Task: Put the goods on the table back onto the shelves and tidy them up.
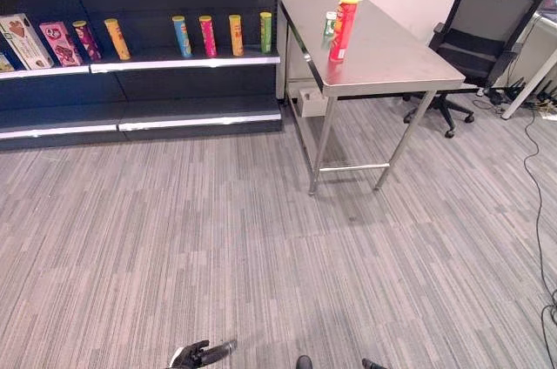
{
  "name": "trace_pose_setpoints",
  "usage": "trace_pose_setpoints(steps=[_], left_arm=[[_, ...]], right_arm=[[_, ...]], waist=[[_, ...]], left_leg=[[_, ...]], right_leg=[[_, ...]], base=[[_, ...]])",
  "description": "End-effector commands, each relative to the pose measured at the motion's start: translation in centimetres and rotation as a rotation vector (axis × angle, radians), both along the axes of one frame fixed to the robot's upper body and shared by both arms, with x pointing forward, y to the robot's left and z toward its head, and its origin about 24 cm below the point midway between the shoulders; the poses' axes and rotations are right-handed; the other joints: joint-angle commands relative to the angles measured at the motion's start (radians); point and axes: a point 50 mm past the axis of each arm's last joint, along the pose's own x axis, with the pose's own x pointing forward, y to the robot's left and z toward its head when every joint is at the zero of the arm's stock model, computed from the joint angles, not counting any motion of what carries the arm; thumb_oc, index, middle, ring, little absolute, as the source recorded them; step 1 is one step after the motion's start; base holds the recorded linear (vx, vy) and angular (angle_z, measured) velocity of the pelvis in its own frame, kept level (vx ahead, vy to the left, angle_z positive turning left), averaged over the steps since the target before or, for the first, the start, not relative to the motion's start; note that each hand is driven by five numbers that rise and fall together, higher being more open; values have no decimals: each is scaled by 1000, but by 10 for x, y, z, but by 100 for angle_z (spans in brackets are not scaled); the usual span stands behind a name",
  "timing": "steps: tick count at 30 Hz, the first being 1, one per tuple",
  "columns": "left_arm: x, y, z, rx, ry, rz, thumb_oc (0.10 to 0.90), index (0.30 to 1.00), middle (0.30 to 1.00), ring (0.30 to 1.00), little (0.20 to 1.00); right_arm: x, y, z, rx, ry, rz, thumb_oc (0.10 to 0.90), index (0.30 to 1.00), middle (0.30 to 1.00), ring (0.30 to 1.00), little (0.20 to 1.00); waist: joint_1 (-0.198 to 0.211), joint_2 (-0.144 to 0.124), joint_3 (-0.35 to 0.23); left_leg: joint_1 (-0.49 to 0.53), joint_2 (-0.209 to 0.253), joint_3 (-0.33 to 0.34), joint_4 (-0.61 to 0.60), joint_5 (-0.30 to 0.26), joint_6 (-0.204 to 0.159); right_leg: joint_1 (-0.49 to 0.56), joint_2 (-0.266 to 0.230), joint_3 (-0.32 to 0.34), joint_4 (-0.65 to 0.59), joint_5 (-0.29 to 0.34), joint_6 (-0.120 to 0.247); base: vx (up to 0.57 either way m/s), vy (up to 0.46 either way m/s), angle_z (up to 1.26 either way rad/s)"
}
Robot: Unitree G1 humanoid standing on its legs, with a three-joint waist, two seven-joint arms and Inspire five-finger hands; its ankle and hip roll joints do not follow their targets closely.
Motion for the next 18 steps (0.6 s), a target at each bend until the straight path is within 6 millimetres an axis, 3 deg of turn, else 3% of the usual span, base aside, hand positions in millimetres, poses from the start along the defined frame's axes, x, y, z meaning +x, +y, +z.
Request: trace_pose_setpoints(steps=[1, 9, 18], left_arm=[[16, 16, 9, 43, -71, -21, 800, 900, 900, 900, 900], [16, 14, 8, 48, -69, -9, 800, 900, 900, 900, 900], [15, 17, 8, 57, -65, 3, 800, 900, 900, 900, 900]], right_arm=[[19, -10, 7, -46, -49, 50, 800, 900, 900, 900, 900], [34, -7, 10, -61, -80, 123, 800, 900, 900, 900, 900], [32, -9, 10, -67, -68, 118, 800, 900, 900, 900, 900]], waist=[[4, -41, -11], [20, -45, -11], [24, -46, -3]], left_leg=[[-28, -22, 14, -73, 42, -46], [-25, -21, 0, -73, 44, -47], [-29, -15, 2, -73, 44, -48]], right_leg=[[128, -73, 41, -65, -83, 151], [137, -70, 29, -70, -86, 147], [128, -68, 21, -67, -86, 148]], base=[[2, -11, 10], [0, -21, 6], [12, -29, 0]])
